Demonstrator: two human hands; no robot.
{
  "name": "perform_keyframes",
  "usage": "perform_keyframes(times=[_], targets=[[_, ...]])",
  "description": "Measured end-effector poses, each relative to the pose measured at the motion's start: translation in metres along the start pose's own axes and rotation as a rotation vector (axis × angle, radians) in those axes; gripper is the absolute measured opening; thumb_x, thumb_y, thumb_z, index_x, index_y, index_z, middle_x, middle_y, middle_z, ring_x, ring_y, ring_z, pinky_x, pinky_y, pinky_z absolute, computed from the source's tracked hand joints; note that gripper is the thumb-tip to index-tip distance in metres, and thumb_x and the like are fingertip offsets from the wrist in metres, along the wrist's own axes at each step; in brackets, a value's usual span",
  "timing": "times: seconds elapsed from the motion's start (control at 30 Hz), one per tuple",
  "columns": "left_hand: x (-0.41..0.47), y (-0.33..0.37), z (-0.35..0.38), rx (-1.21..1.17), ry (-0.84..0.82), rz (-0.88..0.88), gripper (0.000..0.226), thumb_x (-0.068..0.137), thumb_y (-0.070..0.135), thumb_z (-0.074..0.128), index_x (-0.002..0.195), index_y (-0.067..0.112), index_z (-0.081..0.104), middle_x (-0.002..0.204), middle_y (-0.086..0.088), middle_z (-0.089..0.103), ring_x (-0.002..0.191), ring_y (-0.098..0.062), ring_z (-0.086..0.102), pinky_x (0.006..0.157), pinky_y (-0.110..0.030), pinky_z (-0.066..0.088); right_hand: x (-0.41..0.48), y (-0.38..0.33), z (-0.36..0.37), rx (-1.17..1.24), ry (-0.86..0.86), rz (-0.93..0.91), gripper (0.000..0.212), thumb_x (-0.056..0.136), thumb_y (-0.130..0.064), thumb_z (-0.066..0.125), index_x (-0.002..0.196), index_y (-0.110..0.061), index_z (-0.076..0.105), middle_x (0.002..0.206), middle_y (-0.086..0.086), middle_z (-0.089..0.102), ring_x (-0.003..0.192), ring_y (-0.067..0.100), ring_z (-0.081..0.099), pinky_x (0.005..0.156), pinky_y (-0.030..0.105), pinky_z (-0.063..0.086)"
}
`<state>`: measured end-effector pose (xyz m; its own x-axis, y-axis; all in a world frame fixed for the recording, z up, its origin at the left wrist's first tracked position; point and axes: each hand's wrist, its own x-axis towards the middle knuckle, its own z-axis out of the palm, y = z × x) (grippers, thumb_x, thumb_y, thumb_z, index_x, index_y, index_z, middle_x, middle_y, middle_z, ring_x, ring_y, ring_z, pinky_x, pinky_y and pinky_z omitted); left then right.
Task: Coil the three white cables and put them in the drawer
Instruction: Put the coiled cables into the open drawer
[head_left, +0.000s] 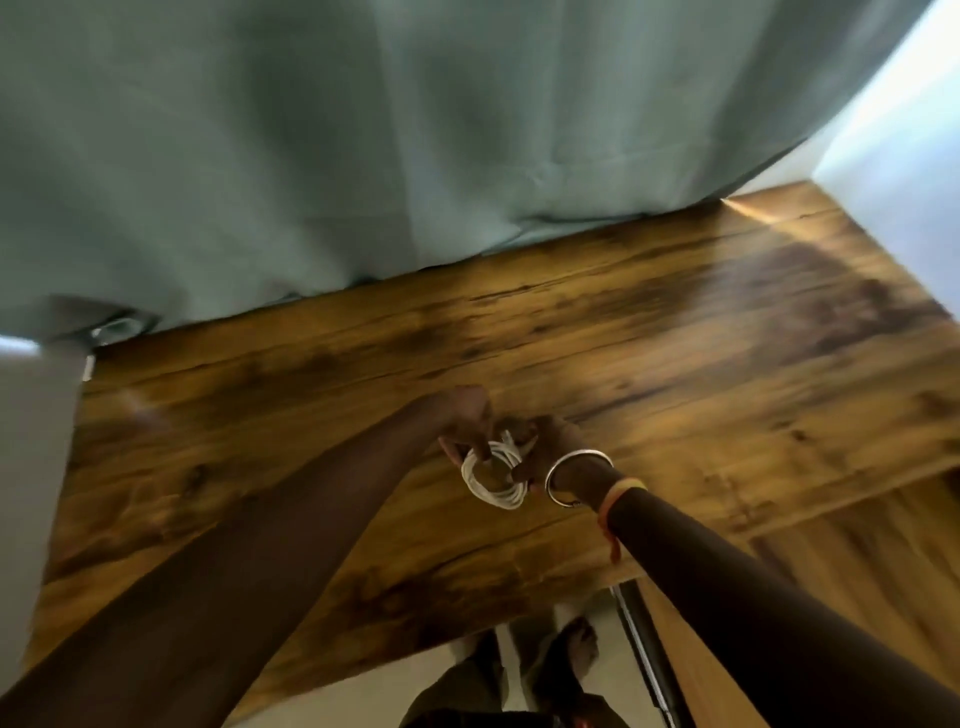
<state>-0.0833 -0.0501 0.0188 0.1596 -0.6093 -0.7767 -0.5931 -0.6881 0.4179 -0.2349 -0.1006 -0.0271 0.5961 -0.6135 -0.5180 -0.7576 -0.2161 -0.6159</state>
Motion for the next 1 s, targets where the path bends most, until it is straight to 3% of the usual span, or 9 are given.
perform_keyframes(times=[0.2,0.3,0.37,0.47,0.53,0.63,0.73,0.87,1.0], targets=[[0.042,0.130,0.032,0.150,0.018,0.217,0.020,0.078,0.005,0.078,0.094,0.000,0.068,0.075,-0.008,0.069,0.063,-0.020,0.069,0.060,-0.036,0.061,-0.029,0.090,-0.099,0.155,0.163,0.200,0.047,0.063,-0.006,0.089,0.106,-0.008,0.069,0.091,0.011,0.071,0.087,0.027,0.071,0.075,0.034,0.058],[0.063,0.204,0.076,0.253,-0.072,0.315,0.032,0.072,0.010,0.084,0.097,-0.003,0.068,0.085,-0.020,0.074,0.075,-0.034,0.073,0.070,-0.049,0.061,-0.060,0.154,-0.140,0.213,0.227,0.321,0.047,0.064,-0.007,0.089,0.107,-0.010,0.070,0.094,0.018,0.074,0.089,0.031,0.073,0.079,0.040,0.060],[0.074,0.253,0.116,0.301,-0.135,0.373,0.034,0.070,0.011,0.086,0.094,-0.003,0.067,0.084,-0.023,0.073,0.074,-0.036,0.073,0.069,-0.050,0.061,-0.091,0.201,-0.162,0.265,0.268,0.400,0.047,0.066,-0.006,0.087,0.109,-0.009,0.069,0.096,0.019,0.074,0.088,0.031,0.073,0.082,0.042,0.059],[0.084,0.311,0.182,0.374,-0.222,0.449,0.031,0.068,0.012,0.088,0.086,0.001,0.066,0.069,-0.016,0.069,0.057,-0.027,0.070,0.055,-0.037,0.061,-0.141,0.265,-0.176,0.384,0.339,0.527,0.043,0.067,-0.002,0.085,0.106,-0.010,0.070,0.093,0.018,0.075,0.080,0.030,0.073,0.079,0.045,0.061],[0.088,0.341,0.233,0.426,-0.294,0.482,0.025,0.071,0.009,0.085,0.085,0.004,0.065,0.060,-0.010,0.062,0.045,-0.018,0.063,0.042,-0.026,0.055,-0.178,0.306,-0.176,0.472,0.371,0.622,0.042,0.066,-0.002,0.087,0.103,-0.013,0.069,0.087,0.016,0.075,0.072,0.026,0.074,0.068,0.039,0.063],[0.096,0.360,0.302,0.469,-0.398,0.476,0.023,0.073,0.004,0.082,0.090,0.004,0.065,0.067,-0.009,0.062,0.050,-0.016,0.061,0.041,-0.023,0.052,-0.220,0.353,-0.159,0.568,0.394,0.736,0.042,0.066,-0.003,0.089,0.100,-0.014,0.067,0.082,0.016,0.075,0.057,0.018,0.071,0.050,0.027,0.058],[0.101,0.361,0.365,0.564,-0.488,0.469,0.021,0.076,0.002,0.079,0.092,0.004,0.065,0.076,-0.011,0.063,0.059,-0.020,0.064,0.055,-0.031,0.060,-0.246,0.391,-0.127,0.603,0.389,0.829,0.039,0.066,-0.006,0.089,0.097,-0.015,0.068,0.078,0.013,0.074,0.060,0.020,0.071,0.058,0.031,0.061],[0.106,0.341,0.412,0.749,-0.544,0.489,0.020,0.077,0.000,0.076,0.091,0.008,0.065,0.086,-0.015,0.067,0.075,-0.031,0.072,0.054,-0.033,0.059,-0.254,0.408,-0.074,0.635,0.365,0.919,0.031,0.069,-0.008,0.084,0.097,-0.010,0.072,0.079,0.010,0.072,0.080,0.027,0.074,0.075,0.039,0.061],[0.108,0.316,0.419,0.970,-0.623,0.414,0.034,0.079,0.005,0.076,0.108,0.009,0.058,0.099,-0.016,0.065,0.070,-0.029,0.069,0.053,-0.032,0.057,-0.244,0.402,-0.027,0.616,0.292,0.904,0.034,0.068,-0.028,0.082,0.095,-0.010,0.073,0.089,0.013,0.076,0.082,0.026,0.074,0.074,0.038,0.062]])
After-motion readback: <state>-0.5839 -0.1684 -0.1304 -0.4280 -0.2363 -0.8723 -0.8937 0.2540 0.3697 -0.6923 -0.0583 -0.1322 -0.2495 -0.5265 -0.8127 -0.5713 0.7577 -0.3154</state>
